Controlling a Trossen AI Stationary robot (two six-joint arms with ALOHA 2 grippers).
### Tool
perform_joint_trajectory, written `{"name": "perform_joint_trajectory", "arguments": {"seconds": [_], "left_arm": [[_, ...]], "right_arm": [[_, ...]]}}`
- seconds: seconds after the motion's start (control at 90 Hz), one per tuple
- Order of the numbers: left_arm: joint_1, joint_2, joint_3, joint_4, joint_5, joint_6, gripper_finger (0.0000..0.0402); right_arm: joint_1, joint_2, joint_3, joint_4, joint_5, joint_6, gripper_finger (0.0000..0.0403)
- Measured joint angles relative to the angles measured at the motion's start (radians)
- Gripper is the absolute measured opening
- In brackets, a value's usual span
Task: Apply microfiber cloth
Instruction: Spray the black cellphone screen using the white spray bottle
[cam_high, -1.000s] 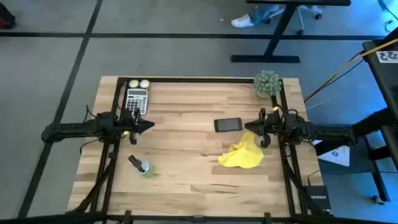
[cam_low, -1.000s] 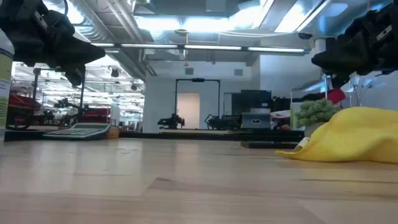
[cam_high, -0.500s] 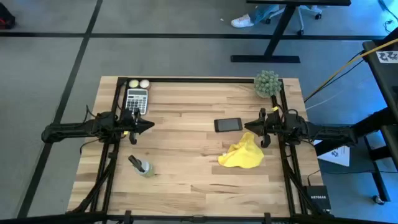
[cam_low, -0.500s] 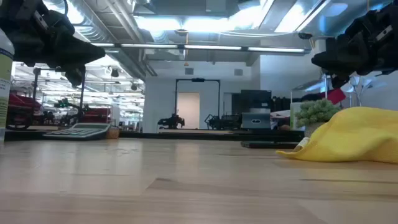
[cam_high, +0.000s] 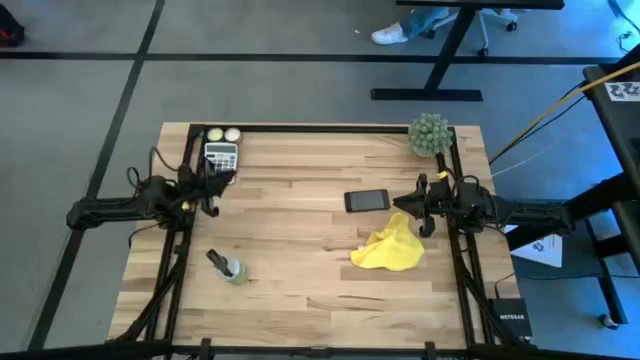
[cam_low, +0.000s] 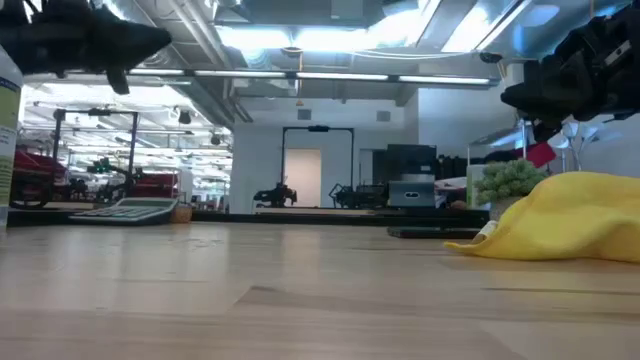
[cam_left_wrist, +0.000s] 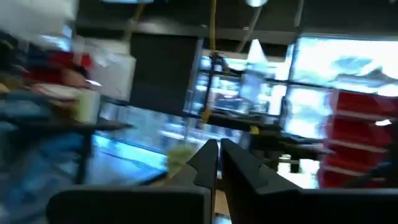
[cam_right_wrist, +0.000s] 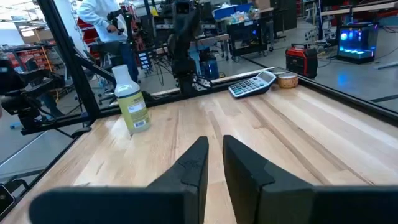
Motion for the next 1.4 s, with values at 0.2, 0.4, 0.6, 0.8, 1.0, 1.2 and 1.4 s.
{"name": "perform_joint_trajectory", "arguments": {"seconds": [0.2,0.4,0.6,0.8,1.0,1.2,1.4], "left_arm": [[0.0,0.339,0.167,0.001,-0.04,0.02,0.0001],[0.027,0.814,0.432,-0.001,-0.038,0.02,0.0001],[0.073,1.194,0.688,0.002,0.068,0.018,0.0001],[0.09,1.483,0.891,-0.004,0.19,0.019,0.0001],[0.092,1.717,1.056,-0.05,0.246,0.033,0.0001],[0.093,1.904,1.151,-0.057,0.251,0.037,0.0001],[0.093,2.027,1.178,-0.043,0.323,-0.006,0.0001]], "right_arm": [[0.0,0.0,0.0,0.0,0.0,0.0,0.0033],[0.0,0.0,0.0,0.0,0.0,-0.004,0.0033],[0.0,0.0,0.0,0.0,0.0,-0.009,0.0033],[0.0,0.0,0.0,0.0,0.0,-0.009,0.0033],[0.0,0.0,0.0,0.0,0.0,0.044,0.0033],[0.0,0.001,0.0,0.013,0.105,0.161,0.0033],[-0.001,0.126,0.0,0.046,0.344,0.211,0.0033]]}}
